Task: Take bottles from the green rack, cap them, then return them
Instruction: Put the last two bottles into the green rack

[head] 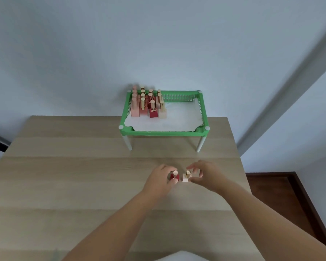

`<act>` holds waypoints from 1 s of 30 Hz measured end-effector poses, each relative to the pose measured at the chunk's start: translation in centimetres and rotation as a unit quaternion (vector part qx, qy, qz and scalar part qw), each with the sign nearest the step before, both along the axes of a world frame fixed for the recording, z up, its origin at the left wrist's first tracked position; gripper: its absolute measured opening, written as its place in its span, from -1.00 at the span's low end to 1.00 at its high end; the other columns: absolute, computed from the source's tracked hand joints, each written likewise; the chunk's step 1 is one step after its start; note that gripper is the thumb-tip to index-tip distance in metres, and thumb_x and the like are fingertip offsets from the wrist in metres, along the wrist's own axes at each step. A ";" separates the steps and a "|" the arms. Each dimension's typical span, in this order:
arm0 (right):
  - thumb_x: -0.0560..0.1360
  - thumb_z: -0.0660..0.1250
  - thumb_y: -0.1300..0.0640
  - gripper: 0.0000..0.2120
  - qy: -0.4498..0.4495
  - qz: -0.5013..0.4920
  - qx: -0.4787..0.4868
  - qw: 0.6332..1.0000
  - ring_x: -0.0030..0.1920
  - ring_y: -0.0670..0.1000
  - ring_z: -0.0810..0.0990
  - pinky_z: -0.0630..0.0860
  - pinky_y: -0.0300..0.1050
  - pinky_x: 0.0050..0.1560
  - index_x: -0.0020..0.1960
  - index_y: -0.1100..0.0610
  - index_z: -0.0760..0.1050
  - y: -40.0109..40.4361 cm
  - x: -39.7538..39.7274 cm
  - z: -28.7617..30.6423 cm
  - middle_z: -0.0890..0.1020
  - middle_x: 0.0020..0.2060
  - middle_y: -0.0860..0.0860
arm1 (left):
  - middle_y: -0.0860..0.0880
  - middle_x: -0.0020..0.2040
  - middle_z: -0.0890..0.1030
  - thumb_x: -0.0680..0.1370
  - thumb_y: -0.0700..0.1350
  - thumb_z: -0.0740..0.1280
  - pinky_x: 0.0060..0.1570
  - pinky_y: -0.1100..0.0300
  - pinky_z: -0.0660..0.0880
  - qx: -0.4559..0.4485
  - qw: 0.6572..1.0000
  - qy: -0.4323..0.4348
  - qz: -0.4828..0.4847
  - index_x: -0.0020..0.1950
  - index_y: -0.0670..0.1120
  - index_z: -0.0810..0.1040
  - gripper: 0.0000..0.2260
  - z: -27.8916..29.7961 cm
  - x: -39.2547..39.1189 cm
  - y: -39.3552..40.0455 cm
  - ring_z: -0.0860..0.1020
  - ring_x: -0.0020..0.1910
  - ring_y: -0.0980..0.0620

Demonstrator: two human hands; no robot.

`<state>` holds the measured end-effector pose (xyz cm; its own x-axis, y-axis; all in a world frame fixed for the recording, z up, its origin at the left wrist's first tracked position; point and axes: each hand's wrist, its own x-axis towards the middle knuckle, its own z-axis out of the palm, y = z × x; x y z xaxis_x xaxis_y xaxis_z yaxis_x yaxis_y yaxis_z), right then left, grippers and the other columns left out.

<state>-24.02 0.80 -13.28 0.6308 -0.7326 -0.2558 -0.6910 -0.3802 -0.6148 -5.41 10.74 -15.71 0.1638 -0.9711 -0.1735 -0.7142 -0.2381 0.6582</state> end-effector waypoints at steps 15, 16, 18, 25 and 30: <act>0.44 0.43 0.11 -0.86 -0.111 -0.014 -0.067 0.992 -0.25 -0.14 0.52 0.44 -0.29 -0.19 0.00 0.06 0.61 -1.8 3.9 5.6 0.58 -0.23 -0.12 | 0.04 -0.01 0.60 0.53 -0.07 0.38 0.02 0.16 0.53 -0.137 0.988 0.053 0.041 0.13 -0.02 0.57 -0.81 5.7 4.2 -2.6 0.59 -0.01 0.04; 0.43 0.44 0.10 -0.85 -0.131 -0.013 -0.071 0.989 -0.24 -0.16 0.53 0.45 -0.32 -0.19 0.01 0.06 0.62 -2.4 4.5 6.9 0.59 -0.22 -0.12 | 0.08 -0.04 0.61 0.52 -0.04 0.39 -0.01 0.18 0.53 -0.151 0.986 0.044 0.046 0.09 0.03 0.57 -0.84 6.9 4.9 -3.2 0.59 -0.05 0.09; 0.42 0.46 0.12 -0.83 -0.168 -0.018 -0.088 0.982 -0.24 -0.18 0.54 0.47 -0.36 -0.20 0.01 0.05 0.63 -3.7 5.8 9.1 0.60 -0.21 -0.12 | 0.14 -0.12 0.61 0.49 -0.04 0.41 -0.08 0.26 0.54 -0.182 0.981 0.035 0.059 0.00 0.09 0.56 -0.89 9.2 6.4 -4.4 0.59 -0.12 0.19; 0.42 0.45 0.12 -0.80 -0.174 -0.044 -0.102 0.979 -0.29 -0.22 0.51 0.40 -0.39 -0.24 0.04 0.02 0.60 -8.8 10.4 11.6 0.62 -0.19 -0.12 | 0.12 -0.27 0.60 0.45 -0.09 0.41 -0.22 0.32 0.52 -0.187 0.976 -0.010 0.114 -0.12 0.04 0.53 -0.92 12.5 10.4 -9.4 0.58 -0.27 0.20; 0.42 0.43 0.13 -0.82 -0.132 -0.045 -0.104 0.985 -0.27 -0.08 0.55 0.46 -0.27 -0.25 0.03 0.02 0.59 -11.3 12.9 10.2 0.66 -0.15 -0.04 | 0.05 -0.27 0.60 0.44 -0.10 0.39 -0.17 0.09 0.53 -0.146 0.982 -0.048 0.107 -0.10 0.05 0.47 -0.88 11.9 11.4 -11.7 0.58 -0.24 0.02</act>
